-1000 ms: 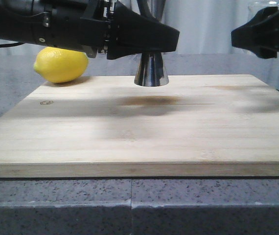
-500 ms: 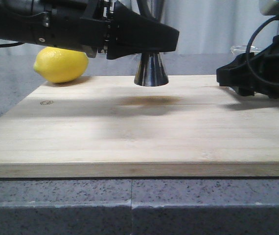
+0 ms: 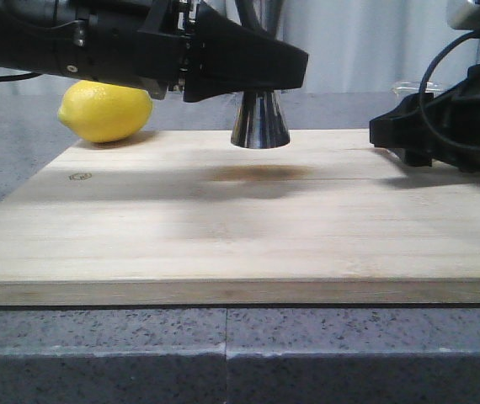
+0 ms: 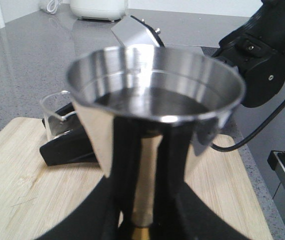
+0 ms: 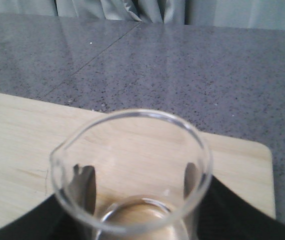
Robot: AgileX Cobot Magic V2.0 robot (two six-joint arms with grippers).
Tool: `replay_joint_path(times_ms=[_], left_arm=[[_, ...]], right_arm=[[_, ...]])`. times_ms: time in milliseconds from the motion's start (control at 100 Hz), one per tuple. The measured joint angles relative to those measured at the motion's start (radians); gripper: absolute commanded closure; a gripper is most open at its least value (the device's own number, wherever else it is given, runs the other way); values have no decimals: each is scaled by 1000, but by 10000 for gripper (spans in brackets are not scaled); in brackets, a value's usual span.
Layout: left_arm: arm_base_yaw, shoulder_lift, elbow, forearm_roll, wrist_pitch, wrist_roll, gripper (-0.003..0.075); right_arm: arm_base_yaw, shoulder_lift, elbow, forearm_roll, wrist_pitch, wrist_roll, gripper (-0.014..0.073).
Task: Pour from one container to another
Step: 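Lower the beaker back onto the board and release with the right gripper, then lower the filled jigger onto the board with the left gripper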
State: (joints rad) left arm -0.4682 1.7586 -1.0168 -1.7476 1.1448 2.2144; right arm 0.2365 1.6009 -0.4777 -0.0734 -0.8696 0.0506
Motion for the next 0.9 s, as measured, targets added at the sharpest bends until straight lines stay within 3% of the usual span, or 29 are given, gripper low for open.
replay_joint_path(times_ms=[140, 540, 660, 900], left_arm=[[0, 0, 0, 0, 0, 0, 713], [0, 0, 0, 0, 0, 0, 713], [0, 0, 0, 0, 0, 0, 713], [0, 0, 0, 0, 0, 0, 713]], right_arm=[[0, 2, 0, 0, -1, 2, 8], [0, -202, 0, -30, 34, 2, 7], [0, -317, -2, -45, 163, 2, 7], [0, -534, -77, -45, 630, 2, 7]])
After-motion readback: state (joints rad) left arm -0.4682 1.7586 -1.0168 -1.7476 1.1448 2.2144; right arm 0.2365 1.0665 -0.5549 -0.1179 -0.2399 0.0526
